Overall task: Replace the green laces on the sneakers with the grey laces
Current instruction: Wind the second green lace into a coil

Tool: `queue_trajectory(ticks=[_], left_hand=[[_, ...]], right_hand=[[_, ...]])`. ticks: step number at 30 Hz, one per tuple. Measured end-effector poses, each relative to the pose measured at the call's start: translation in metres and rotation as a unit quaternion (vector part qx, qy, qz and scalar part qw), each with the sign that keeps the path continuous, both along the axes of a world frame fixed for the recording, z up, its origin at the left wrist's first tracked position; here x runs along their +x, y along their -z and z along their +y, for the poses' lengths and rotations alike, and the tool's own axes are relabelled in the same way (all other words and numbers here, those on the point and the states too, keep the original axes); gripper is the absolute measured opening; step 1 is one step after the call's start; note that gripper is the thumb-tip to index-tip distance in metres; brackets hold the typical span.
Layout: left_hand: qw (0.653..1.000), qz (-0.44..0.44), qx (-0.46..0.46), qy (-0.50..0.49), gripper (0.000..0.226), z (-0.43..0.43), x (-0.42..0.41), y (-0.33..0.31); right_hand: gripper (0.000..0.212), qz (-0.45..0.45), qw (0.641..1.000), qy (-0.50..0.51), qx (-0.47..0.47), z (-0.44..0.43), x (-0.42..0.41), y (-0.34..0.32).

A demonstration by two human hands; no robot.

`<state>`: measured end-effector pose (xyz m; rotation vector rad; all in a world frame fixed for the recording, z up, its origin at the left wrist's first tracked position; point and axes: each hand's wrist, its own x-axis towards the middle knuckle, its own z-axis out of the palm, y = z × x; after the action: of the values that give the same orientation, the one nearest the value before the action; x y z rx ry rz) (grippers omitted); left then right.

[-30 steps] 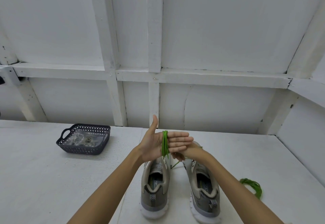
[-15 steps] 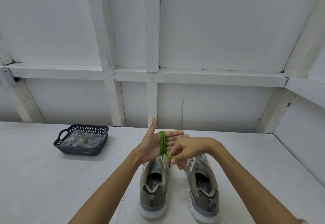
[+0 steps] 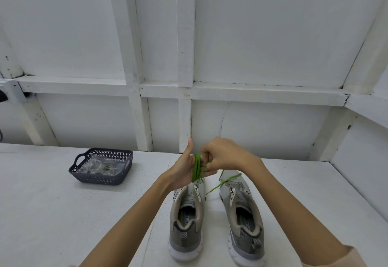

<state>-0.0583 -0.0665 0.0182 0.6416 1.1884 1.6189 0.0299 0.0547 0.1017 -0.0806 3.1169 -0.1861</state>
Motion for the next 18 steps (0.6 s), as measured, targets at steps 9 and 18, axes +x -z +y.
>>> queue_trajectory(ticks=[9, 18], left_hand=[[0.996, 0.05, -0.06, 0.049, 0.112, -0.001, 0.003, -0.006], [0.989, 0.003, -0.041, 0.141, 0.116, -0.005, 0.011, -0.016]], right_hand=[[0.018, 0.067, 0.99, -0.013, -0.123, 0.014, -0.008, 0.019], [0.021, 0.087, 0.954, 0.005, -0.285, 0.026, -0.013, 0.027]])
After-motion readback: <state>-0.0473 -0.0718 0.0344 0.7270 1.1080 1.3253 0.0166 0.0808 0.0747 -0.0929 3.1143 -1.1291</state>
